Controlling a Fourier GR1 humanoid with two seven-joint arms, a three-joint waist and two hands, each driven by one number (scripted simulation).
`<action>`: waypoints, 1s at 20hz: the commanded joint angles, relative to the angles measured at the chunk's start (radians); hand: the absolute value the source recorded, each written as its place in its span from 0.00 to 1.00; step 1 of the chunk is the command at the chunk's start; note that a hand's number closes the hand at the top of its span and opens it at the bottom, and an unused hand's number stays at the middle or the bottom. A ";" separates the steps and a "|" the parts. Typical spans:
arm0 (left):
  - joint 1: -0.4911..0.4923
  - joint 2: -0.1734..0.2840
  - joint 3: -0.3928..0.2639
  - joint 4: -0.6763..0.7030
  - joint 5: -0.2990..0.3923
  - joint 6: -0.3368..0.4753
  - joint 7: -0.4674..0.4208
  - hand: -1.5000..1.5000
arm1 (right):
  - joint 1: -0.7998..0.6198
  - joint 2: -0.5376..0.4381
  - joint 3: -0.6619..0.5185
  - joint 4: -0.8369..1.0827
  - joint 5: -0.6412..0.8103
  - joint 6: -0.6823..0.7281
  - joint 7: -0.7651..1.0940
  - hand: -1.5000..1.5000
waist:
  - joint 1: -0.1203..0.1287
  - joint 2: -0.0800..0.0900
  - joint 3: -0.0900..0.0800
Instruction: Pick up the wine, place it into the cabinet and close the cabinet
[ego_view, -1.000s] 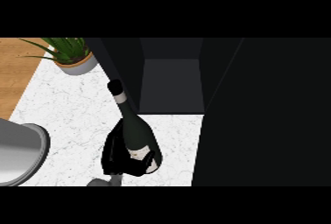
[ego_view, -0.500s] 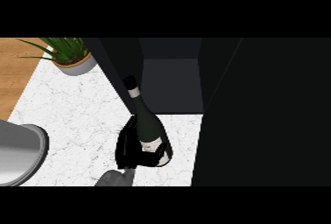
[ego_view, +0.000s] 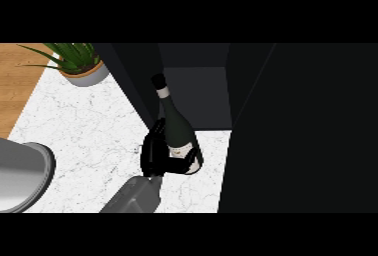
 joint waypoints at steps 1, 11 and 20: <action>-0.112 0.000 0.020 0.103 0.046 -0.023 -0.010 1.00 | -0.094 -0.049 -0.096 0.011 -0.114 0.008 0.056 0.00 | 0.000 0.001 0.000; -0.293 0.000 0.019 0.240 0.197 0.027 0.000 1.00 | 0.018 0.006 0.006 0.016 -0.020 0.012 -0.041 0.00 | -0.008 0.002 0.000; -0.465 0.000 0.067 0.391 0.250 0.024 -0.020 1.00 | 0.023 0.006 -0.025 0.099 -0.021 0.035 -0.128 0.00 | -0.017 0.005 0.000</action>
